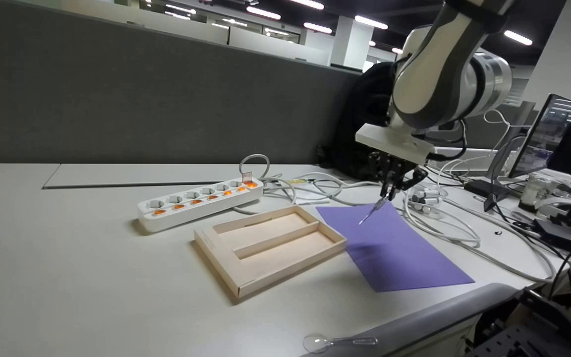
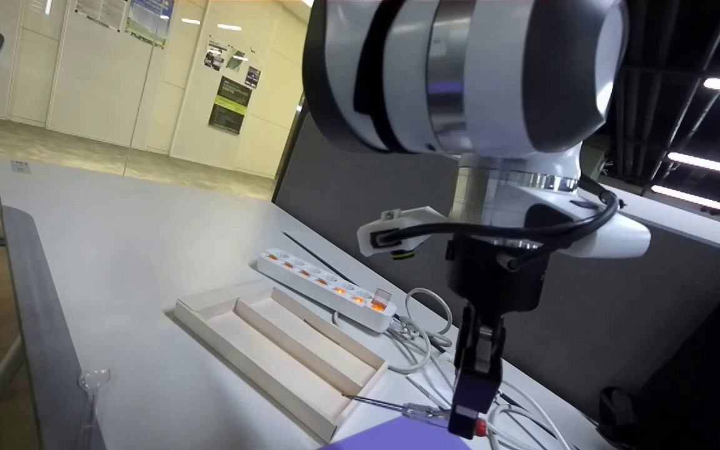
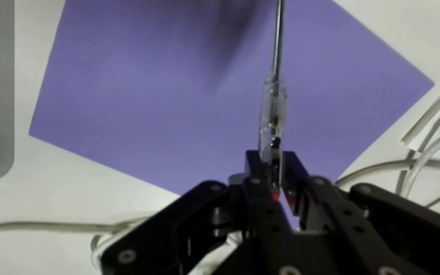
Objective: Remove the screwdriver from the tray and put it on the table
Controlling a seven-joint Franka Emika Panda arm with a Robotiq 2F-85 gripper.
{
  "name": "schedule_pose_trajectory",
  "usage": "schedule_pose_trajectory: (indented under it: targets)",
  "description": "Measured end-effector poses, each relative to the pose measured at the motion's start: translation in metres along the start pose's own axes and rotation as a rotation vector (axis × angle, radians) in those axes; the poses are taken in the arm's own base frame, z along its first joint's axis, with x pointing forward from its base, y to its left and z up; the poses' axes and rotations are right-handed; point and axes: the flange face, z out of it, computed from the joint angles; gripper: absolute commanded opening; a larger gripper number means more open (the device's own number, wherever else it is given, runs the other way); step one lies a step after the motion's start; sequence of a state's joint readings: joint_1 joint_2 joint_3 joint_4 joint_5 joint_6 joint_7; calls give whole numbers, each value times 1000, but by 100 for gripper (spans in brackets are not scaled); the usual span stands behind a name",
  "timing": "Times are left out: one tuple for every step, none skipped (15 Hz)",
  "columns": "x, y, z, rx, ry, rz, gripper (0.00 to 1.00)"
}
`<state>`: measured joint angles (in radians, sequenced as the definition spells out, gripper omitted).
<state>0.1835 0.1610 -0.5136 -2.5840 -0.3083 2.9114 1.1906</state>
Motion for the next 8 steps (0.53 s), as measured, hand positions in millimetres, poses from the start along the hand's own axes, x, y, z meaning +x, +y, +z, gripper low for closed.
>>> schedule_pose_trajectory:
  targets:
    - [-3,6,3,13,-34,21,4]
    - [-6,12,5,23,-65,40,4]
    - [-8,17,7,30,-94,52,4]
    - [-8,20,9,38,-116,62,4]
    - [-7,23,11,46,-137,70,4]
    - [-5,25,12,56,-154,77,4]
    - [-3,28,13,66,-170,83,4]
    - [-1,31,14,74,-186,87,4]
